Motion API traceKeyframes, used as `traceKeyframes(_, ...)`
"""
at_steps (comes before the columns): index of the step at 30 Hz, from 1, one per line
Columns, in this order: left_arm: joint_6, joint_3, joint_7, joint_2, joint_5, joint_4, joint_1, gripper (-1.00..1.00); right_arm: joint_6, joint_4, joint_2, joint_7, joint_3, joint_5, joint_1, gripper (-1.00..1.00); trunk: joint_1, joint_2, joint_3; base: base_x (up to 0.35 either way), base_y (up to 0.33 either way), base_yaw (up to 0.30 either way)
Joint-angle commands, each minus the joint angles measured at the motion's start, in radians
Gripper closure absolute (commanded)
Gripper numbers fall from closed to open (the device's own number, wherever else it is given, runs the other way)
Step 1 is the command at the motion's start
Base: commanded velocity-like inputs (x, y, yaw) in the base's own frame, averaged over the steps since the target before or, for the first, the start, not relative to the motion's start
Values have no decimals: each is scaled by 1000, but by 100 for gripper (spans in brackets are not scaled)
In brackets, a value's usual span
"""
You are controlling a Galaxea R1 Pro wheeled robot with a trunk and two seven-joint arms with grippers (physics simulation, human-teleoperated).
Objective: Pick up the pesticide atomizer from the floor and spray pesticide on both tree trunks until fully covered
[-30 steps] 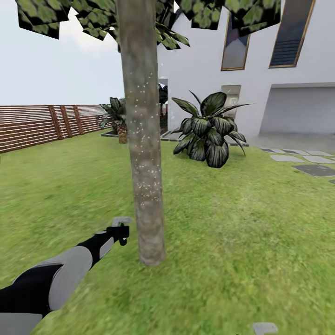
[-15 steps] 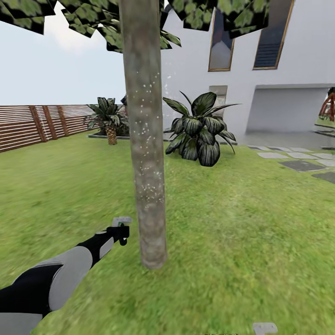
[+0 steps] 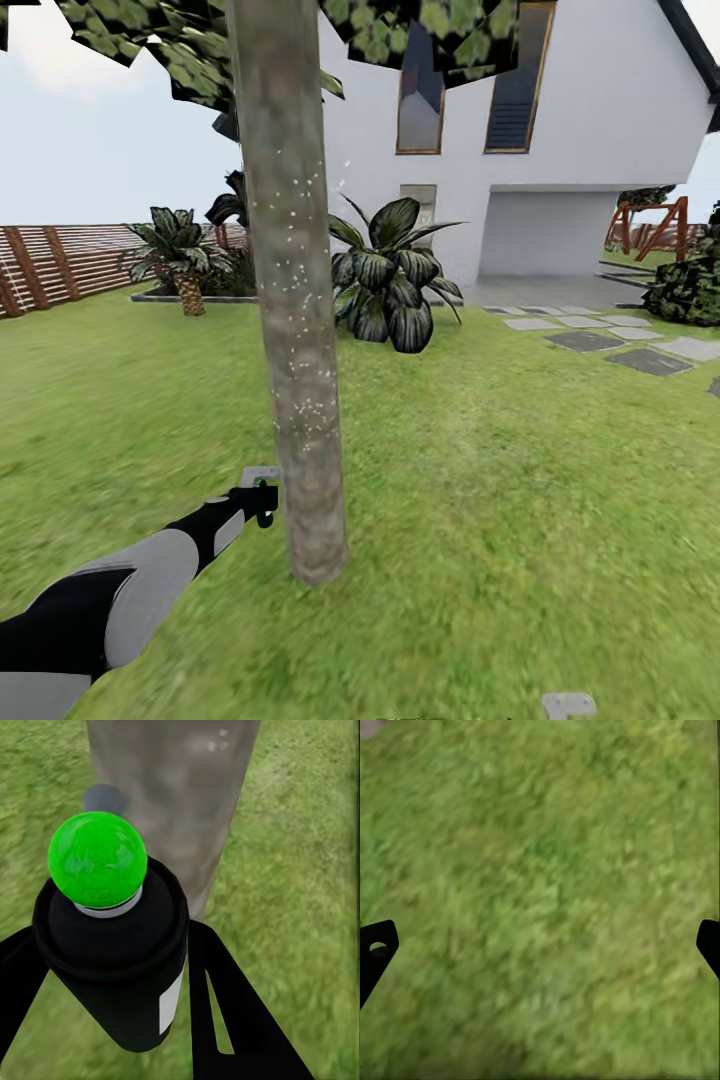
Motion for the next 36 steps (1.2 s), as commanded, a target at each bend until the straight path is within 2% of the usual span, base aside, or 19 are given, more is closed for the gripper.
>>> traceKeyframes(1,-1,8,-3,0,-8,0,-1,100,-7,5,0,7,6,-11,-2,-100,0,-1,-2,0,350,-181)
traceKeyframes(8,-1,8,-3,0,-7,0,-1,100,-7,5,0,7,6,-11,-2,-100,0,-1,-3,-38,350,-88)
traceKeyframes(22,0,8,-3,0,-7,0,-1,100,-7,5,0,9,6,-11,-2,-100,0,-1,-3,-93,350,-291)
traceKeyframes(36,-1,8,-3,0,-7,0,-1,100,-7,5,0,9,6,-11,-2,-100,0,-1,-3,-20,350,-179)
